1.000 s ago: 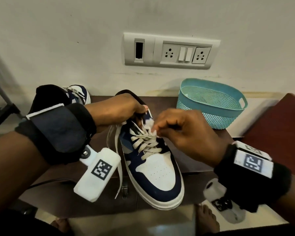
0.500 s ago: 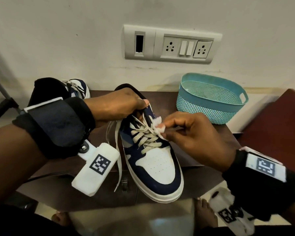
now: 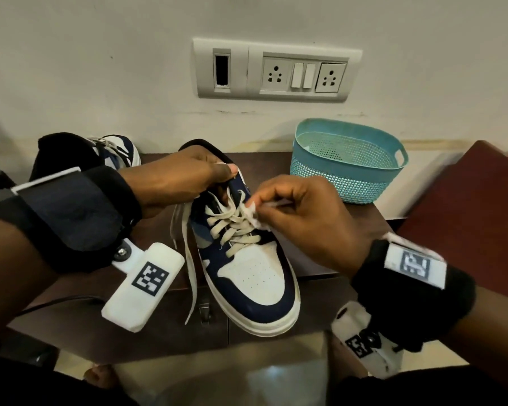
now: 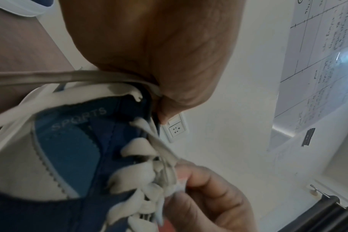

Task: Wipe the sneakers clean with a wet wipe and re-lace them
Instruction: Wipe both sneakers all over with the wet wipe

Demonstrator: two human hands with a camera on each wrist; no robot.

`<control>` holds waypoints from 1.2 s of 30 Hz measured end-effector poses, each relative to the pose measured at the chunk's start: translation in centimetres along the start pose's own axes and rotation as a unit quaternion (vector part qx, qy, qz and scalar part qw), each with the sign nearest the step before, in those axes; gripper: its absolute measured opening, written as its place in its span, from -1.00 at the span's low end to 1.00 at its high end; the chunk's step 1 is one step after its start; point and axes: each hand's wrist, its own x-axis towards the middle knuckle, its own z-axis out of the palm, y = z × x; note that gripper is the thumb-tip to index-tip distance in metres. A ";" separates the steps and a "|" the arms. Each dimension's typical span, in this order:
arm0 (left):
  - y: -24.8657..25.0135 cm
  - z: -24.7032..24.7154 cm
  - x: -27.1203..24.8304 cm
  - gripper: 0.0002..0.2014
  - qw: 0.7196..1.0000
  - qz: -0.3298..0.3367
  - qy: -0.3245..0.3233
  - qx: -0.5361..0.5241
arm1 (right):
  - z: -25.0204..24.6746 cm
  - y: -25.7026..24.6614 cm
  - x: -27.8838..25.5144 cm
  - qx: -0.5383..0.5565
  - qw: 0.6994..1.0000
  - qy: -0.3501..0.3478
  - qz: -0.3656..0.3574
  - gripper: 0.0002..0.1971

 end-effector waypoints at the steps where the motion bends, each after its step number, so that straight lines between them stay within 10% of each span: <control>1: -0.1 -0.1 -0.1 -0.53 1.000 0.003 0.000 -0.001 | -0.1 -0.1 -0.6 -0.015 0.999 -0.029 -0.017 -0.87; 7: -0.3 0.0 0.2 -0.60 1.000 0.009 0.001 0.013 | -3.6 -0.5 -0.2 -0.091 0.974 -0.209 0.002 -0.80; 14: 0.3 0.2 -0.1 -0.43 1.000 0.012 -0.006 0.014 | 0.0 -0.5 0.3 -0.062 0.997 -0.014 -0.046 -0.87; 20: -0.4 -0.2 -0.2 -0.45 0.999 0.030 -0.003 0.018 | -3.9 0.3 -0.2 -0.156 0.957 -0.226 -0.097 -0.81; 29: -0.2 -0.1 -0.3 -0.48 1.000 0.015 -0.007 0.002 | 0.3 -0.6 0.8 -0.065 0.997 0.004 -0.029 -0.88; 36: -0.1 -0.1 -0.4 -0.45 1.000 0.030 -0.006 0.002 | -2.2 -1.5 1.2 -0.107 0.983 -0.146 -0.028 -0.86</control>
